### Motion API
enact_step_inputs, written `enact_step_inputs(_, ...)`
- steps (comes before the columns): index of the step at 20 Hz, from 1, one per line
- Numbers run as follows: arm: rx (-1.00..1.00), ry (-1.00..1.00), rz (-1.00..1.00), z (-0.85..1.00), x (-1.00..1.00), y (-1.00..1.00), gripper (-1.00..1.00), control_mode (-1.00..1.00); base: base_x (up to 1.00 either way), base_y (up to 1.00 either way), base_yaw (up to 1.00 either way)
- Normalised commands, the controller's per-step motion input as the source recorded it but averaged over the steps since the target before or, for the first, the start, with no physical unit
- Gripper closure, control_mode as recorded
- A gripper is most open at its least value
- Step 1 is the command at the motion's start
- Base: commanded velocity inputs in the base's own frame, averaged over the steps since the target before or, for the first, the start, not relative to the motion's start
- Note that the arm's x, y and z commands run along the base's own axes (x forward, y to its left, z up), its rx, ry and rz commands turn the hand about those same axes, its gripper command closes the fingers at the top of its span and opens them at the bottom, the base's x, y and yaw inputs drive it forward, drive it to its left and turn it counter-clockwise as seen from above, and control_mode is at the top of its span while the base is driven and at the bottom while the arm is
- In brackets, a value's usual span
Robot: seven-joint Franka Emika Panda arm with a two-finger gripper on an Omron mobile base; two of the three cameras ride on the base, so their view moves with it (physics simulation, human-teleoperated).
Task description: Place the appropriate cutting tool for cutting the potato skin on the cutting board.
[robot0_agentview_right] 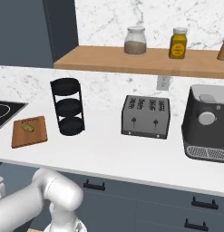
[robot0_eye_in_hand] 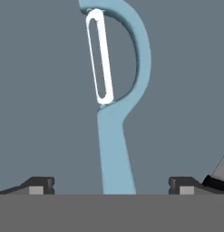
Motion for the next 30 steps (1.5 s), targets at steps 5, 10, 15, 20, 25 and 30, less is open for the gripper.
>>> enact_step_inputs(5, -0.01, 0.0, 0.0, -0.34, 0.0, 0.05, -1.0, -1.0, 0.0, 0.0, 0.0)
enact_step_inputs(10, 0.0, 0.0, 0.0, -0.35, -0.07, 0.01, 1.0, -1.0, 0.0, 0.0, 0.0)
enact_step_inputs(15, 0.0, 0.0, 0.0, -0.36, -0.21, -0.02, 1.0, -1.0, 0.0, 0.0, 0.0)
enact_step_inputs(20, 0.0, -0.01, -0.01, -0.14, -0.21, -0.19, 1.0, -1.0, 0.0, 0.0, 0.0)
enact_step_inputs(25, 0.04, 0.0, 0.0, 0.6, -0.56, -0.12, 1.0, -1.0, 0.0, 0.0, 0.0)
enact_step_inputs(30, 0.03, 0.0, 0.0, 1.0, -0.76, -0.28, 1.0, -1.0, 0.0, 0.0, 0.0)
